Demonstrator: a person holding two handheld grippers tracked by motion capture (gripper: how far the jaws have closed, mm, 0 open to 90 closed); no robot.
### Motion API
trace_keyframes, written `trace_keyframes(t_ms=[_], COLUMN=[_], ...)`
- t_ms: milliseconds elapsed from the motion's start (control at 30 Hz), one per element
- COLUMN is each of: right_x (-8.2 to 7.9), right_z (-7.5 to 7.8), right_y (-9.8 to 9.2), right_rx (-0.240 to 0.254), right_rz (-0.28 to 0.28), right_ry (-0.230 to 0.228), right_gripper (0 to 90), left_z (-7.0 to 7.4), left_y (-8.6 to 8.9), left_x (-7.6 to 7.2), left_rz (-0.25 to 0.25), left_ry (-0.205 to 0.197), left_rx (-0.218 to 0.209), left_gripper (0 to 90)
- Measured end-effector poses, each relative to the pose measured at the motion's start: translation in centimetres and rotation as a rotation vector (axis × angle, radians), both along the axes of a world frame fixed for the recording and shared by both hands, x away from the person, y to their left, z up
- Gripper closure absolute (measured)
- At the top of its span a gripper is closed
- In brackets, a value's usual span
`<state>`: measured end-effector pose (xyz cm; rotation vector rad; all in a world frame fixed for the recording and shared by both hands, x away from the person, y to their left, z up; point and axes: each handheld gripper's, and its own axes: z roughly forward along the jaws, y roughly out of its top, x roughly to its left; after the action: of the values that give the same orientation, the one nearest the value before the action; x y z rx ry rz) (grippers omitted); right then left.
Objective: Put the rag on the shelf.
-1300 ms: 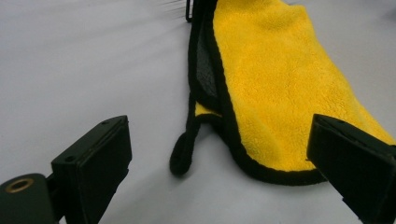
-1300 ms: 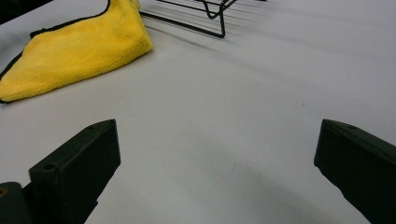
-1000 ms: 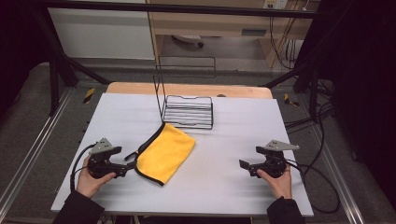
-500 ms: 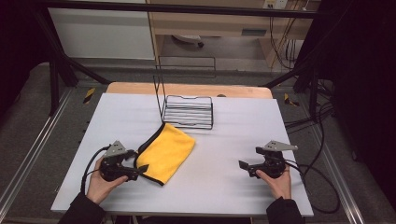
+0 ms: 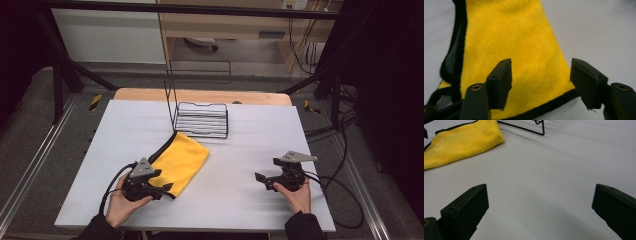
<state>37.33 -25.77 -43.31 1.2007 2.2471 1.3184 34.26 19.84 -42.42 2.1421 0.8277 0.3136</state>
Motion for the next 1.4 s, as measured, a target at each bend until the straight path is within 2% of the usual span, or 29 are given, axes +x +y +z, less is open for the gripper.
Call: trace_keyframes(t_ms=[167, 267, 367, 533, 667, 833, 967, 1100, 1267, 1400], right_x=[0.0, 0.0, 0.0, 0.0, 0.1, 0.0, 0.0, 0.0, 0.0, 0.1], right_z=[-0.1, -0.1, -0.1, -0.1, -0.2, -0.2, -0.2, -0.2, -0.2, -0.2], right_y=[0.1, 0.1, 0.1, 0.1, 0.2, 0.1, 0.2, 0.2, 0.2, 0.2], right_rx=[-0.005, -0.006, -0.011, -0.011, -0.011, -0.009, -0.007, -0.007, -0.007, -0.009], right_rz=[-0.001, -0.002, 0.002, 0.000, -0.002, -0.002, -0.003, -0.004, -0.005, -0.002], right_ry=[0.005, 0.005, 0.003, 0.004, 0.004, 0.003, 0.004, 0.004, 0.007, 0.008], right_gripper=[1.3, 1.3, 1.3, 1.3, 1.2, 1.2, 1.2, 1.2, 1.2, 1.2], left_z=[-0.4, -0.8, -1.2, -1.7, -2.1, -2.3, -2.2, -2.0, -1.8, -1.8], left_y=[-1.4, -2.3, -2.9, -3.5, -3.8, -4.3, -4.6, -4.6, -4.6, -4.0], left_x=[-0.5, -0.7, -0.7, -0.6, -0.3, -0.3, -0.2, 0.1, 0.4, 0.7], left_rz=[-0.032, -0.033, -0.031, -0.023, -0.003, 0.027, 0.057, 0.063, 0.055, 0.045], left_ry=[0.034, 0.043, 0.035, 0.028, 0.024, 0.005, 0.004, 0.009, 0.029, 0.051], left_rx=[0.019, 0.039, 0.070, 0.082, 0.084, 0.106, 0.137, 0.154, 0.161, 0.120], left_gripper=[46.6, 51.3, 53.4, 53.2, 53.3, 54.7, 62.4, 70.0, 75.8, 82.1])
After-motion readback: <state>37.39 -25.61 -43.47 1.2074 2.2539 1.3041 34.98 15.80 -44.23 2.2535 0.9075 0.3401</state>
